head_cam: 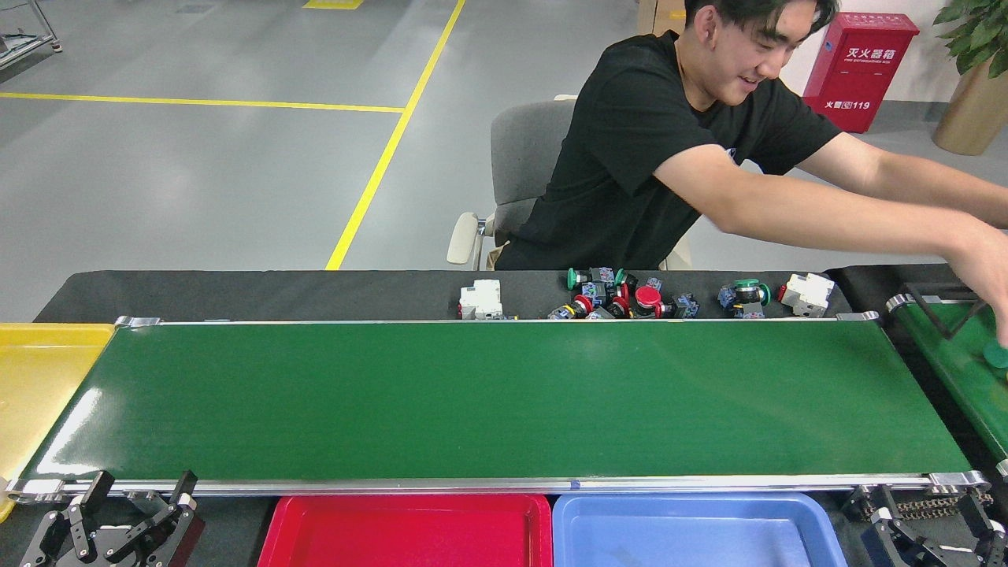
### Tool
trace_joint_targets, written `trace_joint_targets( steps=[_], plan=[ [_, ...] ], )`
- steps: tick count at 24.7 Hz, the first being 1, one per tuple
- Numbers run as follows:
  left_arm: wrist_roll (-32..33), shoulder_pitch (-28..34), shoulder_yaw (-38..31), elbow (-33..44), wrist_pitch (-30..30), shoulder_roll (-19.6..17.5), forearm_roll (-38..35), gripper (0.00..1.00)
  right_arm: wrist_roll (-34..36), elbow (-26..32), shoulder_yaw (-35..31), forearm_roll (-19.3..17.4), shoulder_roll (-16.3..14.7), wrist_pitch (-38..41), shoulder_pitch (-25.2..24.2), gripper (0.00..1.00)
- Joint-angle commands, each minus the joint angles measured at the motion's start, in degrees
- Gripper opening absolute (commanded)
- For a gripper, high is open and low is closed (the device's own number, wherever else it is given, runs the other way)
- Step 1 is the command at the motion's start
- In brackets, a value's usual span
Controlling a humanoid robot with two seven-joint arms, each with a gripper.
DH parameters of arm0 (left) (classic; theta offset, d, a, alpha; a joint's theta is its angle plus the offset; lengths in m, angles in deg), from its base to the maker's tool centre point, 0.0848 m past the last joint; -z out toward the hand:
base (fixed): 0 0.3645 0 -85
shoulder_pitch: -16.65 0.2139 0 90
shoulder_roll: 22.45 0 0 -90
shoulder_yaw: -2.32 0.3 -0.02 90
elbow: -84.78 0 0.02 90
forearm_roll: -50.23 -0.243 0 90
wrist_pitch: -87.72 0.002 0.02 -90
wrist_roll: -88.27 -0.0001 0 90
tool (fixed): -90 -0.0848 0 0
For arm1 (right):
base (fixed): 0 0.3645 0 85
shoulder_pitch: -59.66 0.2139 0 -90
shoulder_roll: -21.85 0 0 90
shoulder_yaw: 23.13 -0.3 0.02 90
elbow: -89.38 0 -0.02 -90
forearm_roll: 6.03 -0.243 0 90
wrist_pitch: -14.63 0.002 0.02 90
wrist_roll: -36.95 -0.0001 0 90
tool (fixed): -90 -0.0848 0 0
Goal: Pick switch part from conveyor to tray
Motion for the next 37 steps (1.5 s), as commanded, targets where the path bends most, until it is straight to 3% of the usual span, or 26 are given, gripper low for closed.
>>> trace_joint_targets(
  steps=[1,6,10,12,17,20,27,37],
  plan=[
    [-0.32,0.47,-0.18,0.71,0.12,-0.49,-0.19,1.0,0.01,0.63,-0.41,-0.11,-0.4,1.04,0.47,0.99],
    [-0.23,1.0,-0.44,0.54,0.12,-0.75,-0.19,1.0,1.68,0.28,-0.32,-0.29,-0.57,1.22,0.47,0.99],
    [-0.58,1.0,-0.79,0.62,0.03,-0.75,-0.1,1.0,10.12,-1.21,0.03,-0.11,-0.92,2.1,0.21,0.99],
    [-0.58,1.0,-0.7,0.8,-0.06,-0.84,-0.1,1.0,10.56,-1.21,0.03,-0.11,-0.75,2.19,0.38,0.99],
    [-0.58,0.91,-3.6,0.36,-6.21,-0.93,-0.01,1.0,3.7,-1.21,0.12,-0.11,-0.75,1.92,1.0,0.99],
    [-0.58,0.91,-5.63,0.54,-9.55,-0.49,0.08,1.0,0.54,-2.8,0.12,-0.2,-0.66,1.92,4.08,0.99],
    [-0.58,1.0,-5.71,0.27,-9.37,-0.23,-0.1,1.0,-2.62,-6.84,0.38,0.41,-0.75,1.48,9.79,0.99],
    [-0.49,0.74,-5.8,0.27,-9.11,-0.4,-0.1,1.0,-5.26,-7.28,12.16,3.14,-0.48,-4.93,15.32,0.98]
  ],
)
